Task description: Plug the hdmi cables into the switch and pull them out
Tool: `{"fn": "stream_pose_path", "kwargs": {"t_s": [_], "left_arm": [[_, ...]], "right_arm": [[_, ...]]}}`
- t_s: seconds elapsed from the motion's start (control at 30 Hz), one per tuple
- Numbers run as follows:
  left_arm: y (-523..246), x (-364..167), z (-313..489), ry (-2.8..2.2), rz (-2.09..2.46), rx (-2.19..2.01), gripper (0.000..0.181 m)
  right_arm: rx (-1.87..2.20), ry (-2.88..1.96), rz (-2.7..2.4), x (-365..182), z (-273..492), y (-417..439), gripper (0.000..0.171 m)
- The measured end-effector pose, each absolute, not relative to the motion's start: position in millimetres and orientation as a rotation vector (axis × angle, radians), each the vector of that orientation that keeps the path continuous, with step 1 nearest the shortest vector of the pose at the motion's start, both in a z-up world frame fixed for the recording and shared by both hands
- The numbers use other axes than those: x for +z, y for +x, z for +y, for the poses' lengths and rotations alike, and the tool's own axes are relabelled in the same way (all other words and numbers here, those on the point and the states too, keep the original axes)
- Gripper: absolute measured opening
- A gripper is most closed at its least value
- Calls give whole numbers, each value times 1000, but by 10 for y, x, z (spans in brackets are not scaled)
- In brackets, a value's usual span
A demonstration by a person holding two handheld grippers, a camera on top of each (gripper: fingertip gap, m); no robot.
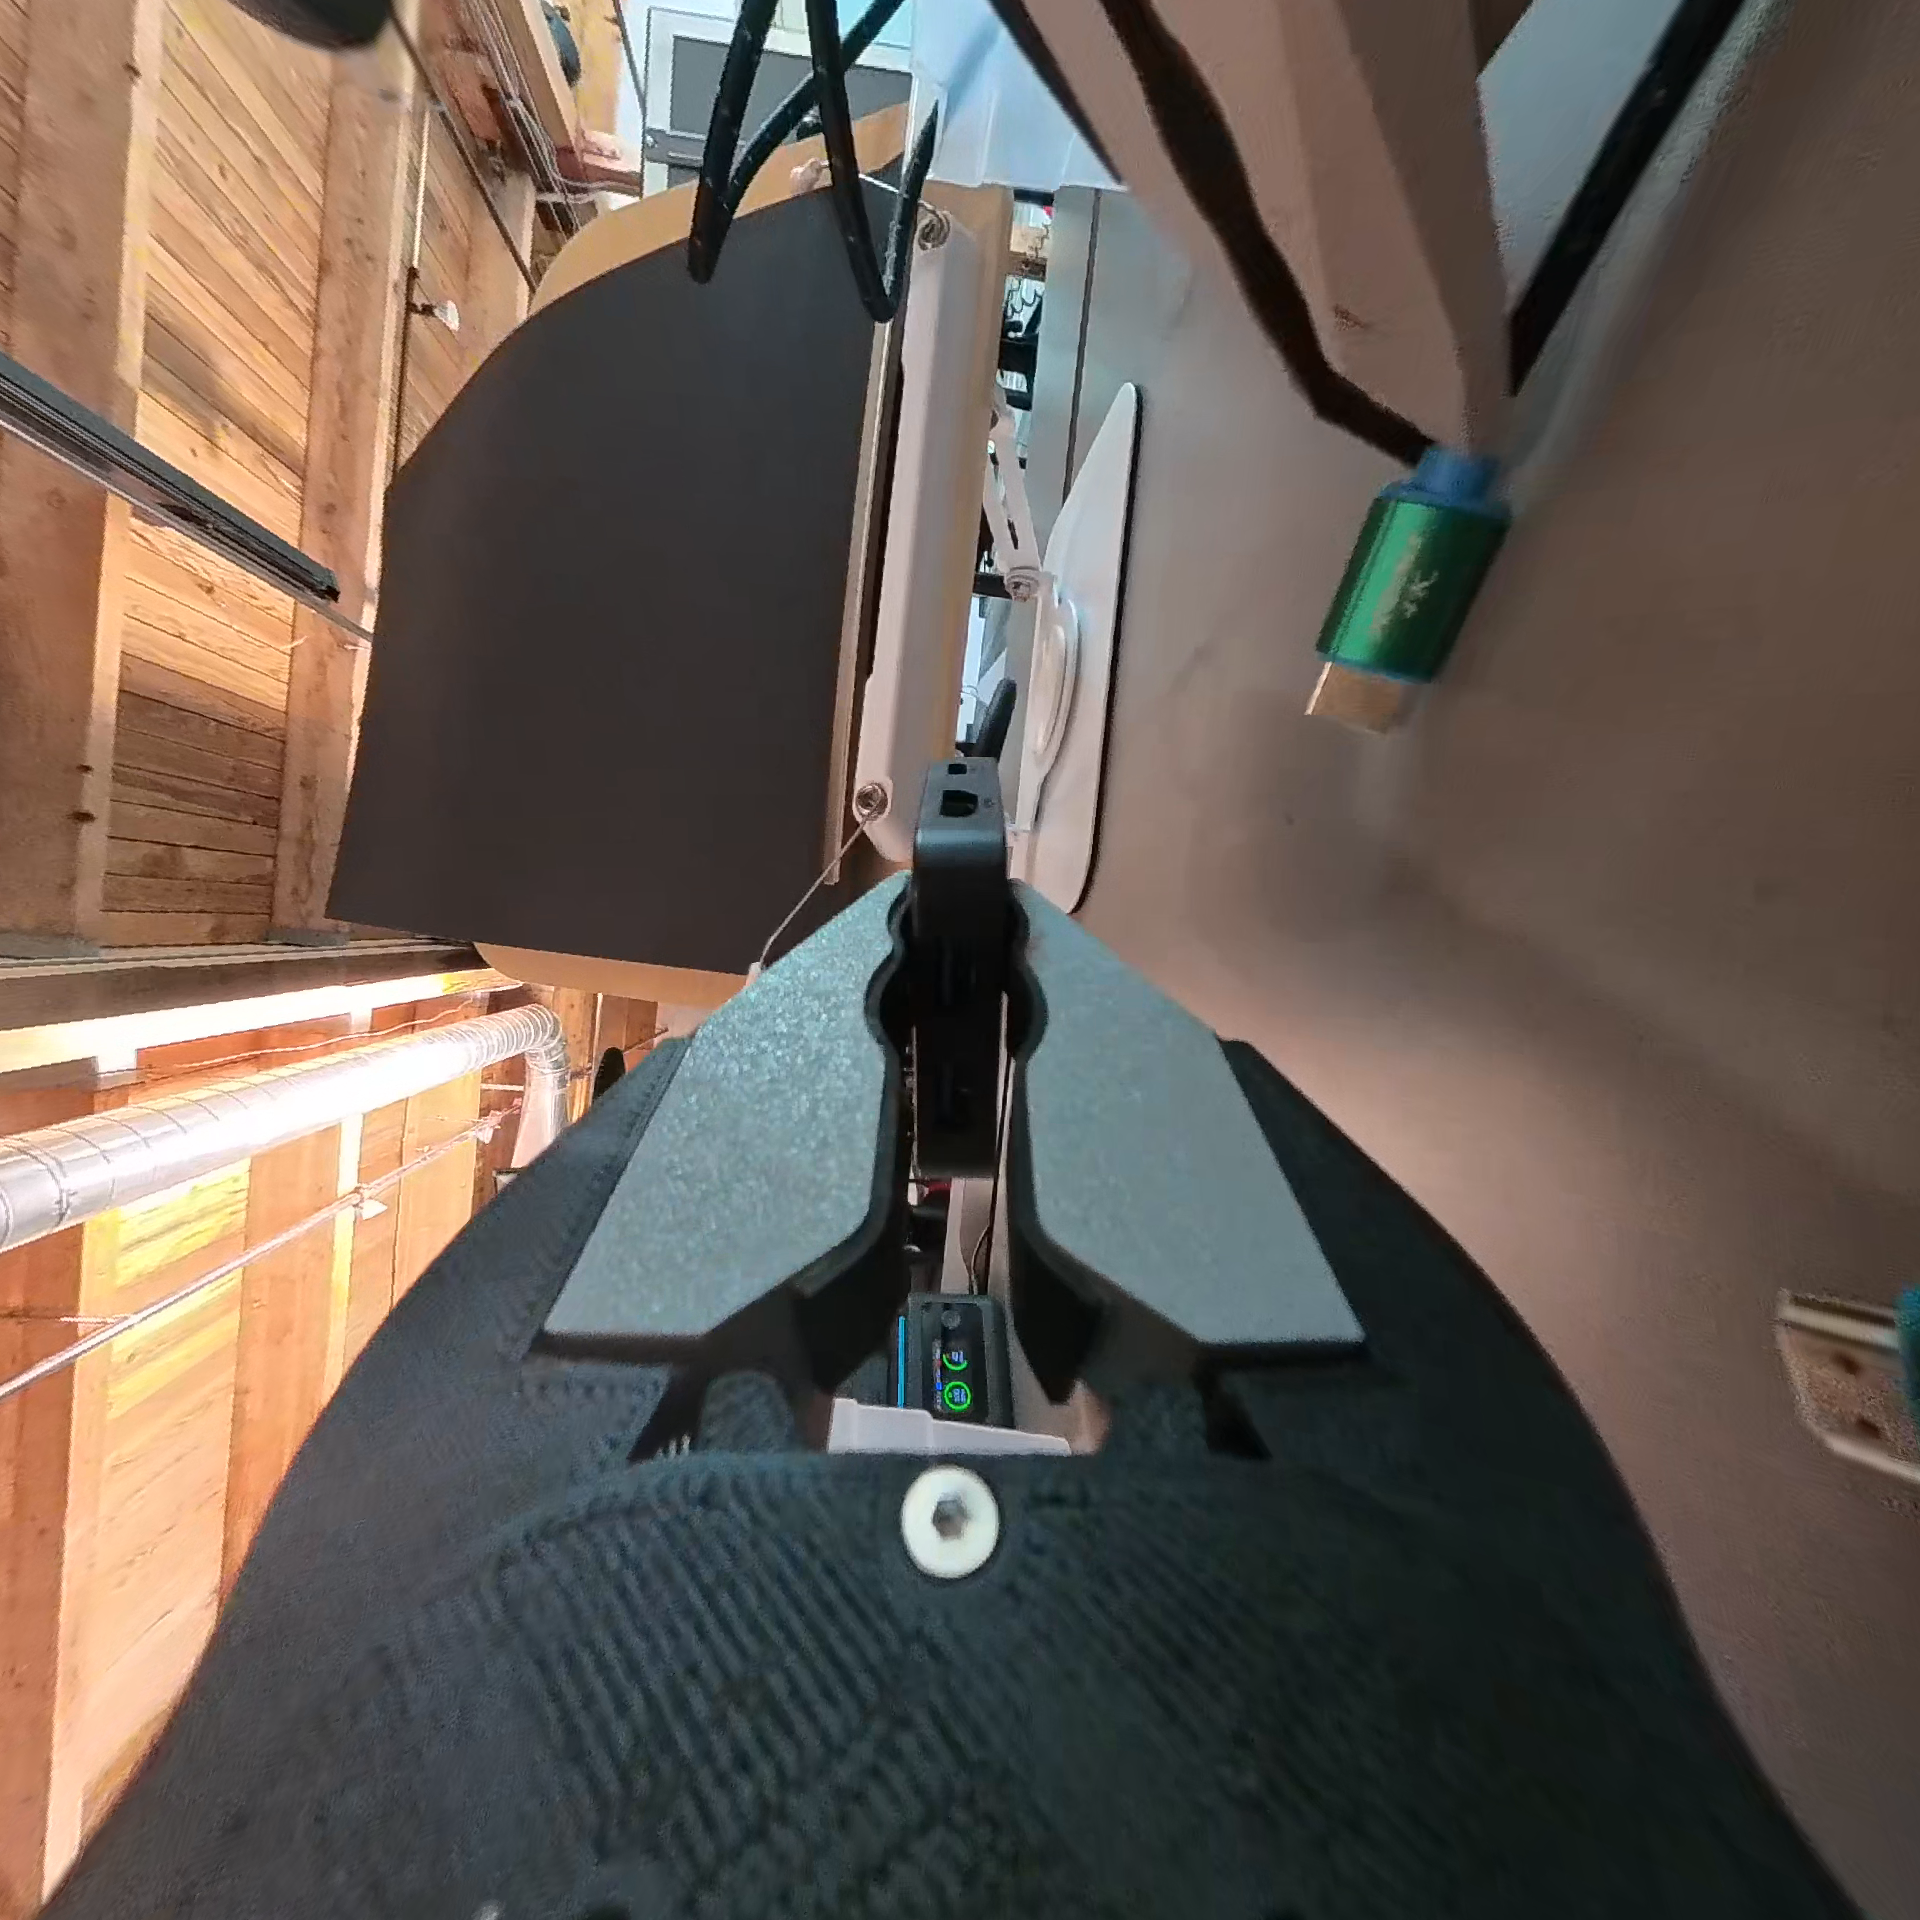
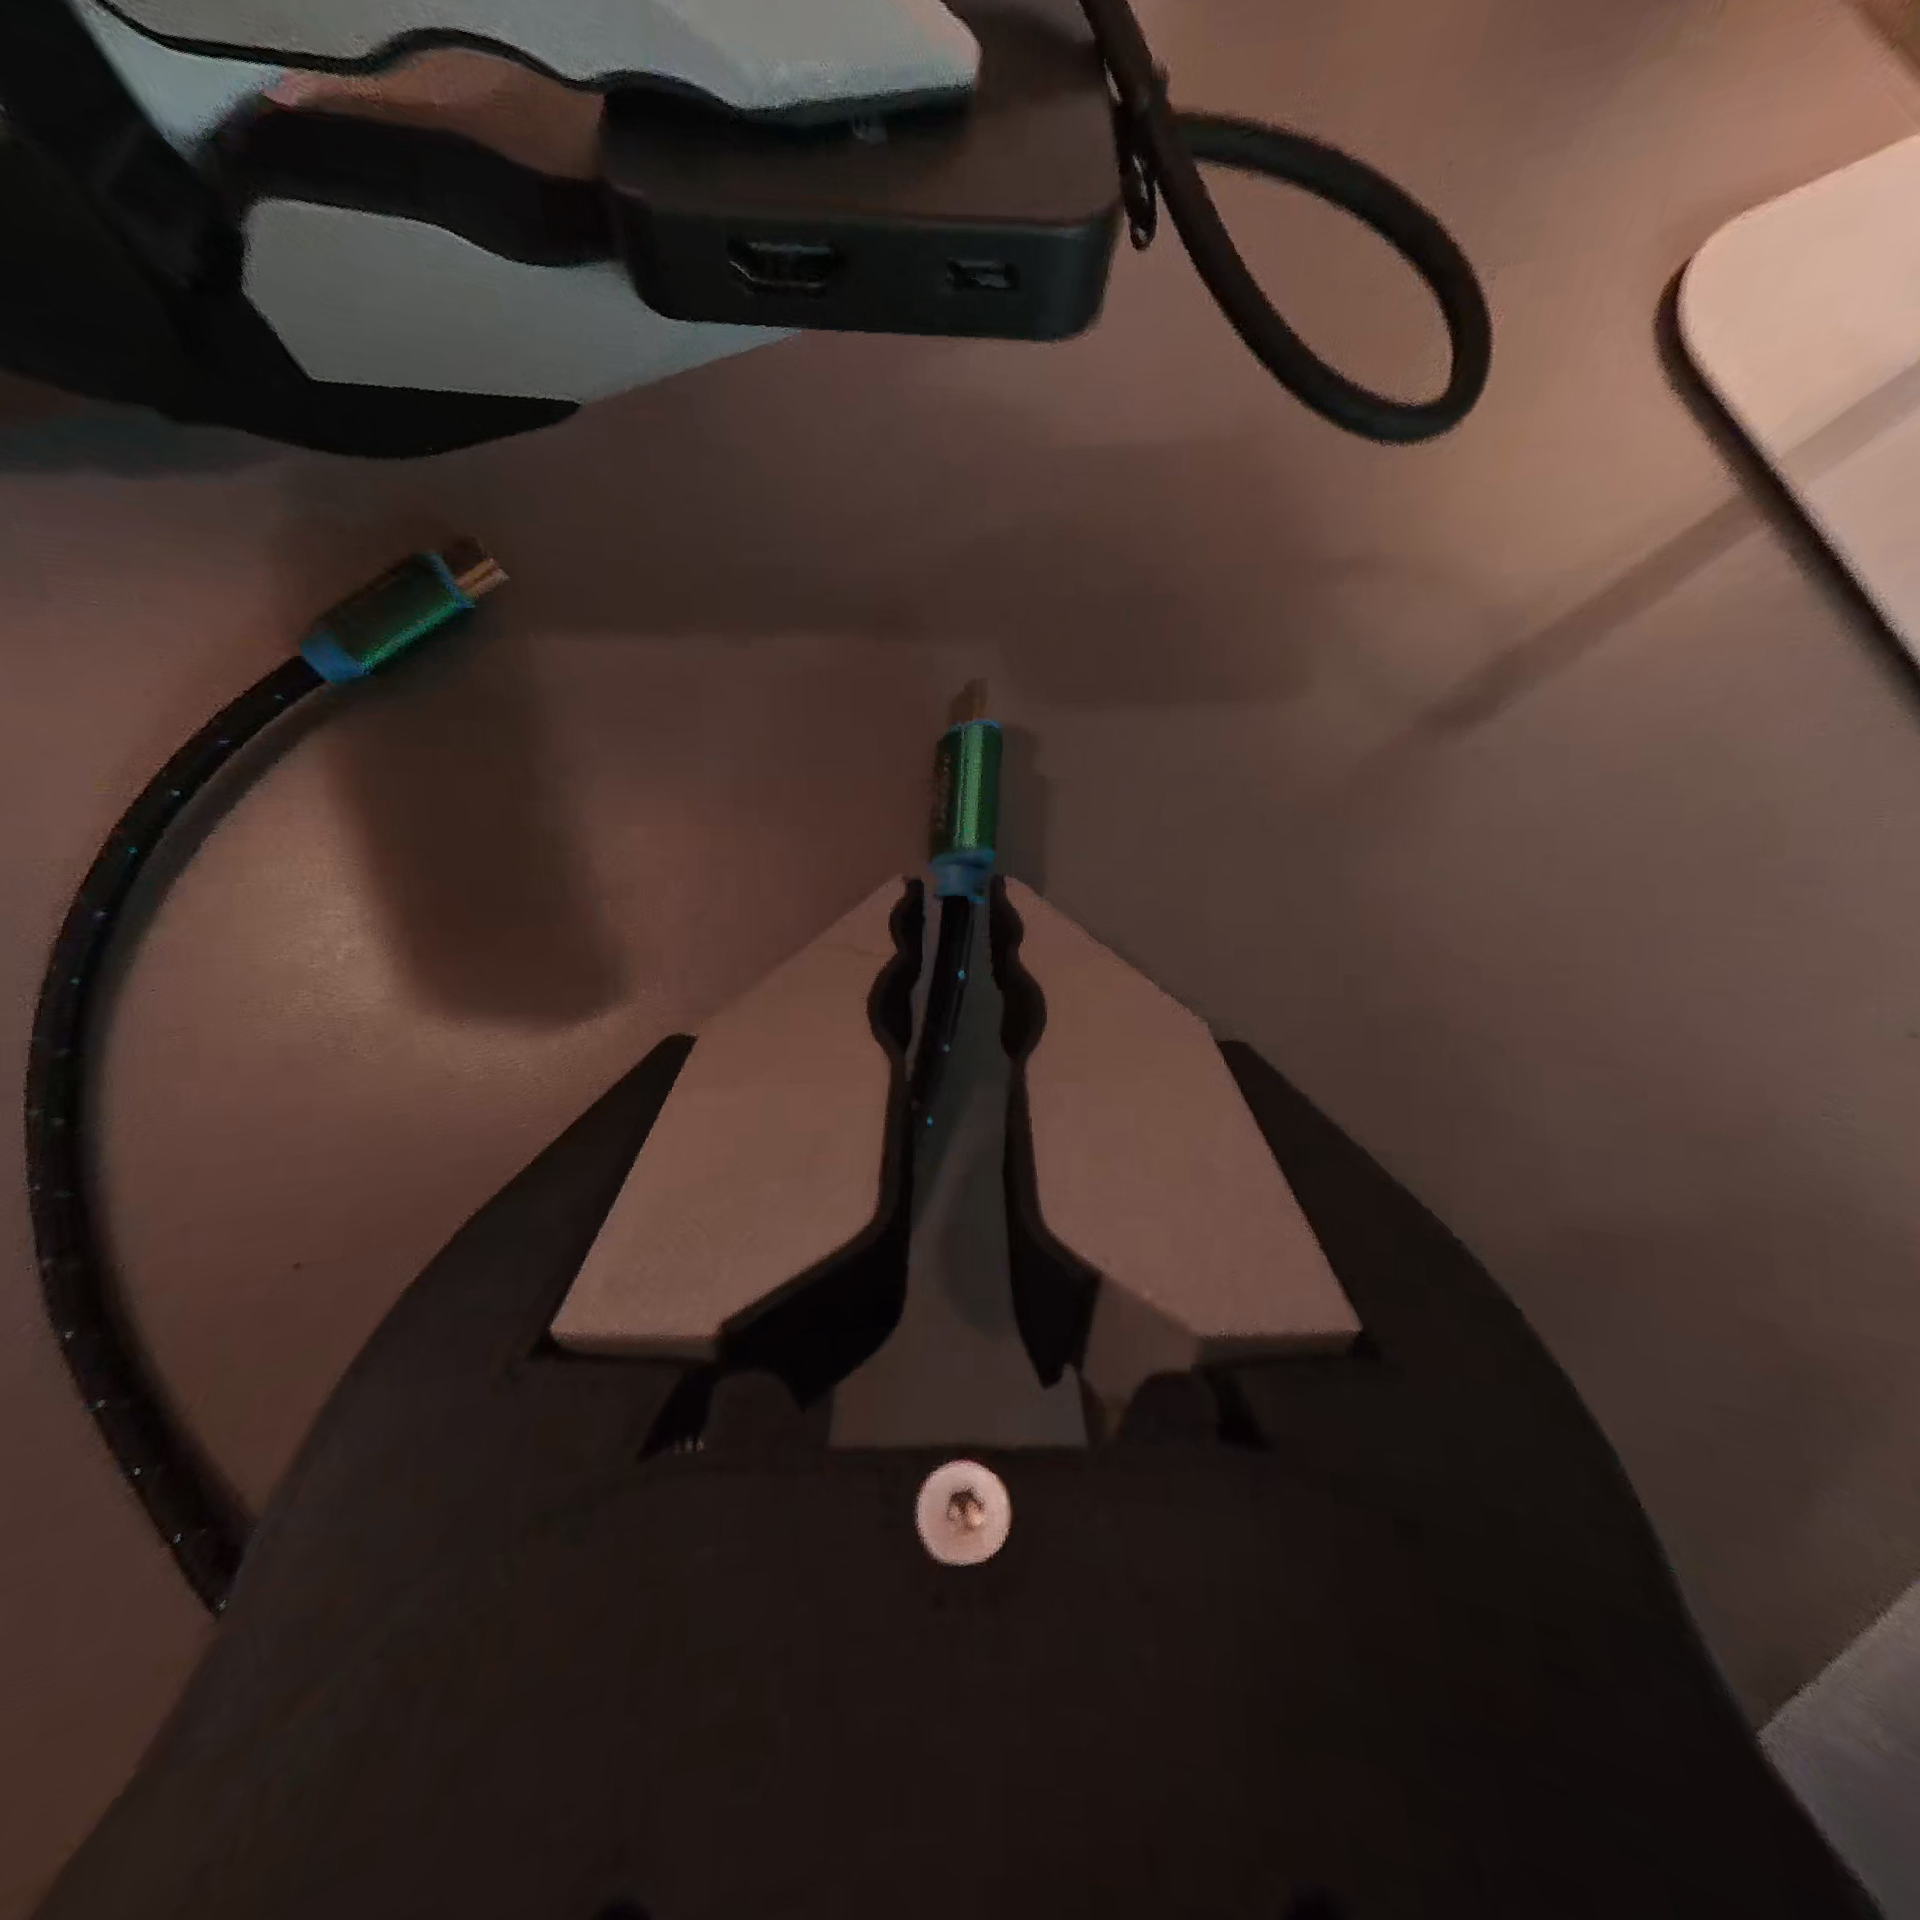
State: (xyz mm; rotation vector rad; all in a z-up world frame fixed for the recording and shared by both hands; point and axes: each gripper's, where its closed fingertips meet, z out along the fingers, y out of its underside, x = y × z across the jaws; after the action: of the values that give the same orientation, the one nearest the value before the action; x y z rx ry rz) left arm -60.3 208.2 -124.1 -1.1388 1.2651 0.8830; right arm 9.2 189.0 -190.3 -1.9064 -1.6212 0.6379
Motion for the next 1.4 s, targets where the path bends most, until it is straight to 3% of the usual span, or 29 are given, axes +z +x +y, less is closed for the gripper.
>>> {"fn": "stream_pose_path", "kwargs": {"t_s": [0.03,0.3,0.57,0.83,1.23,1.4], "left_arm": [[-605,-1236,2082,-1140,1262,880,11],[-615,-1189,2079,-1154,1234,853,11],[-593,-1202,2071,-1159,1238,837,11],[-588,-1207,2065,-1166,1237,825,11],[-588,-1223,2062,-1176,1240,813,11],[-621,-1214,2069,-1187,1229,808,11]], "right_arm": [[634,-1870,-1623,-1858,1877,75,11],[565,-1718,-1679,-1818,1791,-44,23],[413,-1645,-1673,-1835,1917,-42,5],[258,-1578,-1722,-1922,1940,-47,21],[183,-1537,-1734,-1957,1961,-52,14],[148,-1478,-1748,-1918,1922,-59,26]]}}
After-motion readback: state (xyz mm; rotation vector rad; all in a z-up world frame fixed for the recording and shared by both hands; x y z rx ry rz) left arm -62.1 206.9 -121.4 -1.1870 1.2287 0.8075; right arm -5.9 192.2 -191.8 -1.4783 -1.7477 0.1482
